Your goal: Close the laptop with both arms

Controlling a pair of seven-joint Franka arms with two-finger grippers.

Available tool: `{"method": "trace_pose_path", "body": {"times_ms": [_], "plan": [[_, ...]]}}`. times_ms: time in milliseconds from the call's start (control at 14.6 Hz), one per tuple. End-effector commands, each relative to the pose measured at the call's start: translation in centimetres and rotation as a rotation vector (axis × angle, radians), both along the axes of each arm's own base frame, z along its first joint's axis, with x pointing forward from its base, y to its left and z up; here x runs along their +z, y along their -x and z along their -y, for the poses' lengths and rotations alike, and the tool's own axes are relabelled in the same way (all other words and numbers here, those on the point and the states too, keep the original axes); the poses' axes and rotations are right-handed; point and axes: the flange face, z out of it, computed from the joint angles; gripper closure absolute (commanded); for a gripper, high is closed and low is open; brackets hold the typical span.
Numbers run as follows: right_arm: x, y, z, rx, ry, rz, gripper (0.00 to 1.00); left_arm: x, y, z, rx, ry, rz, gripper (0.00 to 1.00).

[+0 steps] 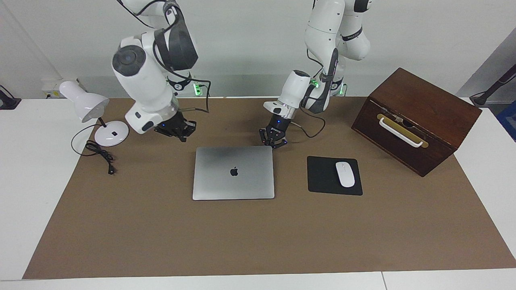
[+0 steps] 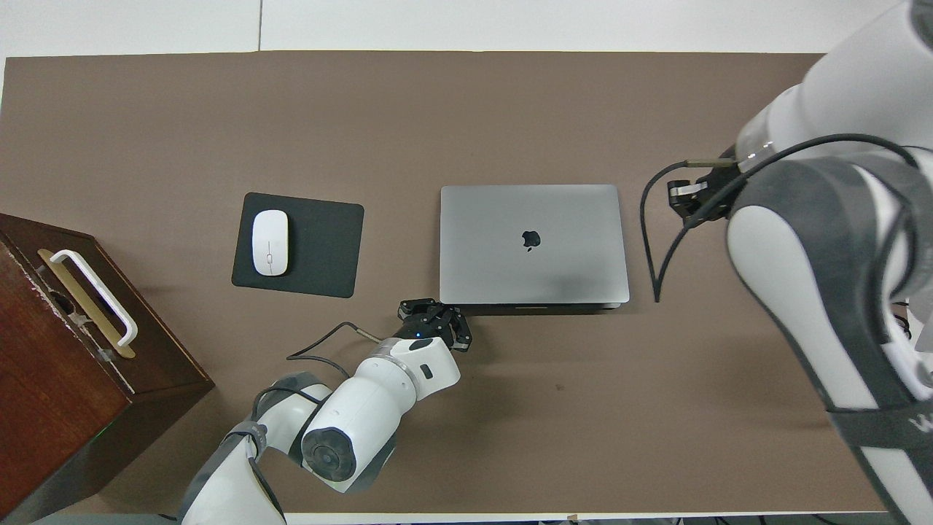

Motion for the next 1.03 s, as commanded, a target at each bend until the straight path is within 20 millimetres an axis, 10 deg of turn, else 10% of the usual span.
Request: {"method": "trace_pose_path", "body": {"times_ms": [0, 137, 206, 275, 962], "plan": [[5.6, 0.7, 4.6, 0.020, 0.013, 0.101, 1.00, -3.8, -0.8, -0.7, 0.031, -0.043, -0.066, 1.00], [8.6, 2.3, 7.8, 0.005, 0.016, 0.135, 0.88, -3.3, -1.0, -0.9, 0.044, -0.036, -0.069, 1.00], [9.3, 2.9, 8.9, -0.008, 0.019, 0.132, 0.61, -2.8, -1.0, -0.8, 0.048, -0.038, -0.080, 1.00], [9.9, 3.5, 9.4, -0.014, 0.019, 0.136, 0.03, -2.1, -1.1, -0.8, 0.049, -0.045, -0.092, 1.00], [11.1, 5.2, 13.8, -0.070, 0.032, 0.112, 0.00, 2.3, -0.8, -1.7, 0.058, -0.095, -0.179, 1.00]]}}
